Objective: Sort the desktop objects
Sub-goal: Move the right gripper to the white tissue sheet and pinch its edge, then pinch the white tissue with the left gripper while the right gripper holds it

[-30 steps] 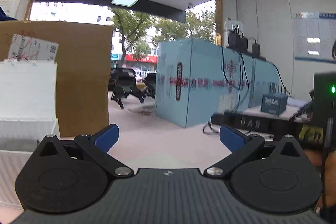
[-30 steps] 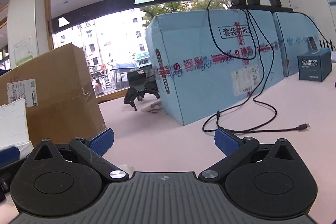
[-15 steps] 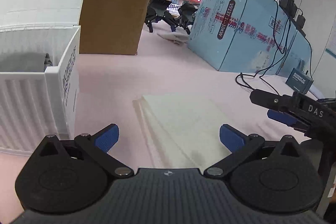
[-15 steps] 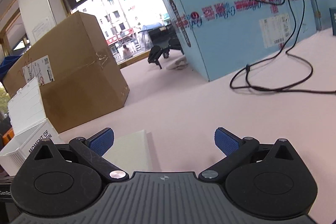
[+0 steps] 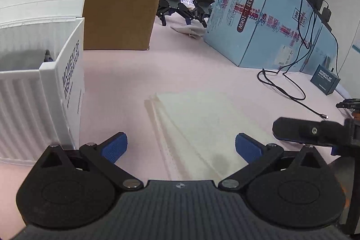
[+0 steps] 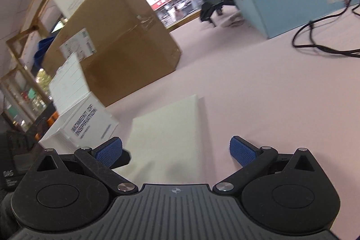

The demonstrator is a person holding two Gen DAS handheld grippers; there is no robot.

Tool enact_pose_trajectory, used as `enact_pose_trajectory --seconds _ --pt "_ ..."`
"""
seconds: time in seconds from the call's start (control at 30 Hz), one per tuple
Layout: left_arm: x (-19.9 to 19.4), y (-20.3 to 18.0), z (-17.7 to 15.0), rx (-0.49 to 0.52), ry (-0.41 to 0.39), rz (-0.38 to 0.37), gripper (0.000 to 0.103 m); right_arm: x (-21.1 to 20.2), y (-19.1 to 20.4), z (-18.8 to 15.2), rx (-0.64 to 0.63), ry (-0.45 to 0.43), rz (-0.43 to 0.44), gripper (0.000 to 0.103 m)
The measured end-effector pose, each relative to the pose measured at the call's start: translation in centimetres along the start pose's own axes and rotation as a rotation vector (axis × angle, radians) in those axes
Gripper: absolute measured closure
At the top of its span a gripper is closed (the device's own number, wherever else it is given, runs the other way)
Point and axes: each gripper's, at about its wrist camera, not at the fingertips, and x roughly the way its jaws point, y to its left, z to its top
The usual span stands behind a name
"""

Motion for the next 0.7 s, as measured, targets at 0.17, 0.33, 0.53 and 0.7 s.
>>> enact_pose_trajectory --seconds 0.17,0.33,0.53,0.7 --pt "0.0 -0.1 0.0 0.002 -0.001 0.003 0.0 0.4 0.8 -0.5 -0.021 0.081 0.12 0.003" --pt "-0.1 -0.1 0.0 0.003 -0.002 0.004 0.0 0.3 1.4 -0.1 -0.024 0.116 0.152 0.046" --pt "-0.1 0.0 0.0 -0.008 -0.003 -0.005 0.0 0.9 2.3 -0.7 -0.111 0.113 0.085 0.093" --pt "-0.4 0.7 0.6 -0.059 -0.012 -0.053 0.0 0.3 3.4 -1.1 -0.225 0.076 0.081 0.094"
